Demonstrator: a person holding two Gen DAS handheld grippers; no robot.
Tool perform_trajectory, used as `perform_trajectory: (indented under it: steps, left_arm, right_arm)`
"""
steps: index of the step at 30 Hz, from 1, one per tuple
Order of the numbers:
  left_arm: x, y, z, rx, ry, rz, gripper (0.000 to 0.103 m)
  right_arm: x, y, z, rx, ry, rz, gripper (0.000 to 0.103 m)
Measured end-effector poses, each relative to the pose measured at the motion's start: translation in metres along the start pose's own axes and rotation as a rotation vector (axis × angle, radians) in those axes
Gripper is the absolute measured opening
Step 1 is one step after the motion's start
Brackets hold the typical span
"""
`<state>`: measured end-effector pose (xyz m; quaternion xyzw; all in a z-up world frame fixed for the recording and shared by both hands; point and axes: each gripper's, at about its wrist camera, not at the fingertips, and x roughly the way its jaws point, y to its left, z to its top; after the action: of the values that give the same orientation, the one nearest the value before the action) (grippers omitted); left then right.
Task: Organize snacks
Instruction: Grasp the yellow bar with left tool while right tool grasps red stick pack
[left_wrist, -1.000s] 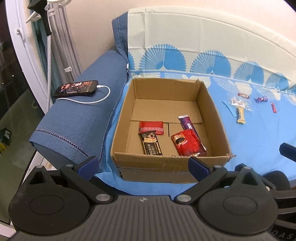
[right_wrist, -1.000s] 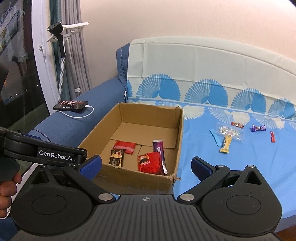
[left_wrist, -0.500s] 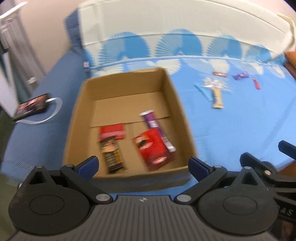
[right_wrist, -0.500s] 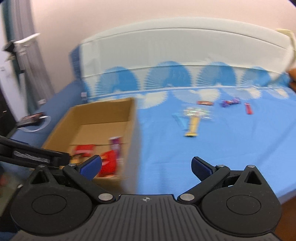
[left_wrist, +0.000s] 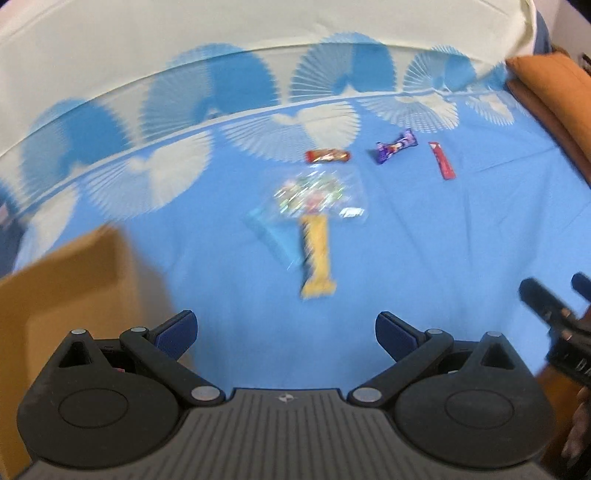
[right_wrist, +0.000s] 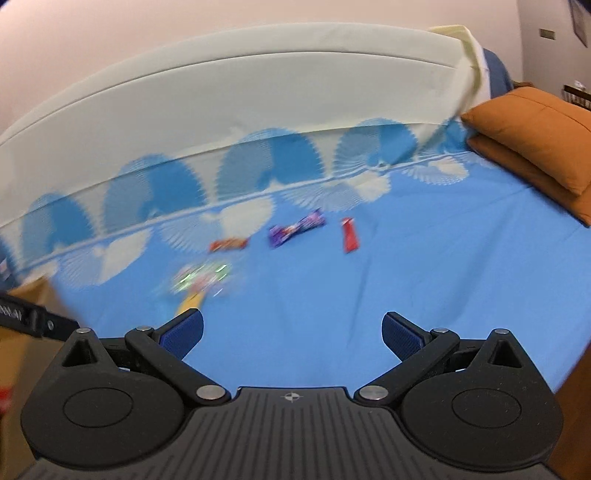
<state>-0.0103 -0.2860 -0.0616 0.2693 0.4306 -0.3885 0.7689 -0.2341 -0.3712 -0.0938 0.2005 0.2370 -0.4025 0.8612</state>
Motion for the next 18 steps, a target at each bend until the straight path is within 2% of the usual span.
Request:
perform_trajectory:
  steps: [4, 8, 10, 15, 16, 18]
  left_arm:
    - [0.08, -0.023, 0.045, 0.036, 0.056, -0.017, 0.103]
    - [0.144, -0.032, 0.066, 0.057, 0.14, -0.035, 0.099]
    - [0.164, -0.03, 0.072, 0.059, 0.15, -0.035, 0.097]
    - [0.2, -0.03, 0.079, 0.11, 0.189, -0.044, 0.092]
    - [0.204, -0.03, 0.078, 0.115, 0.196, -0.043, 0.09]
    - [0.212, -0.029, 0.075, 0.128, 0.213, -0.043, 0.076]
  right_arm:
    - [0.078, -0.031, 0.024, 0.023, -0.013, -0.035, 0.103]
    - [0.165, -0.052, 0.044, 0.032, 0.009, -0.075, 0.103]
    - [0.208, -0.063, 0.05, 0.052, 0.031, -0.084, 0.103]
    - [0.278, -0.071, 0.057, 0.059, 0.013, -0.106, 0.103]
    - [0.292, -0.071, 0.059, 0.058, 0.017, -0.116, 0.103]
    - [0.315, -0.071, 0.06, 0.052, 0.042, -0.128, 0.103]
